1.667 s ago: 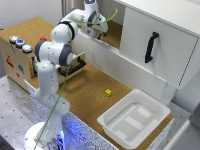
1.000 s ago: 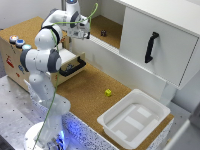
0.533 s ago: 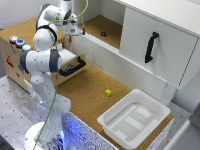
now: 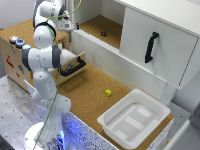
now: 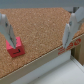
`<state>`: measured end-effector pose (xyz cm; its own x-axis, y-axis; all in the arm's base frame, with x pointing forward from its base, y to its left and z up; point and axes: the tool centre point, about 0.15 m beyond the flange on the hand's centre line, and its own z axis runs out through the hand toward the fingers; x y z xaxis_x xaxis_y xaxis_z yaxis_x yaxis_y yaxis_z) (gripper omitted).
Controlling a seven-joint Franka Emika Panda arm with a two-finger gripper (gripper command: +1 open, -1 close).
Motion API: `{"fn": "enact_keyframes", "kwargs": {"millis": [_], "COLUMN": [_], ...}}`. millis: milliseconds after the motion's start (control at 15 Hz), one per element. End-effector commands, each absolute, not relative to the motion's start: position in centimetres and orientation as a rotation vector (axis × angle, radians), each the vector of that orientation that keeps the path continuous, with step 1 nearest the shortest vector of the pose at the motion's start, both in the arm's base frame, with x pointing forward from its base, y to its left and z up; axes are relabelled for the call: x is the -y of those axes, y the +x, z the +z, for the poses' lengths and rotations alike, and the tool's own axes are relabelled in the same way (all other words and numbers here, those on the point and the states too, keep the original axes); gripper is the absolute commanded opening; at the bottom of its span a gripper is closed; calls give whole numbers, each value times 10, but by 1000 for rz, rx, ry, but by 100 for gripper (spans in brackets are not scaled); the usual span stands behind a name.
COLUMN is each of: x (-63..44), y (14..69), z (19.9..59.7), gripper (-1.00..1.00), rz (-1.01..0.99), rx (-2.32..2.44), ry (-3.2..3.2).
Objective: Slide the pink block into the drawer
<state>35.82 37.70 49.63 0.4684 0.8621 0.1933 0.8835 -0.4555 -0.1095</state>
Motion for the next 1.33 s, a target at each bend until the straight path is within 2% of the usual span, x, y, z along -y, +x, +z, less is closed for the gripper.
{"fn": "enact_keyframes", "kwargs": {"millis": [0, 133, 267, 667, 933, 1000, 1267], "x": [-399, -435, -464, -498, -516, -518, -521], "y": [346, 332, 316, 310, 318, 319, 319], "z": [518, 547, 557, 541, 532, 528, 500], "gripper": [100, 100, 100, 100, 100, -100, -100], "rz": [-171, -183, -113, 173, 183, 186, 236], "rx": [1579, 1620, 1698, 1863, 1928, 1937, 1933], "ry": [-2486, -2472, -2472, -2546, -2493, -2493, -2451]}}
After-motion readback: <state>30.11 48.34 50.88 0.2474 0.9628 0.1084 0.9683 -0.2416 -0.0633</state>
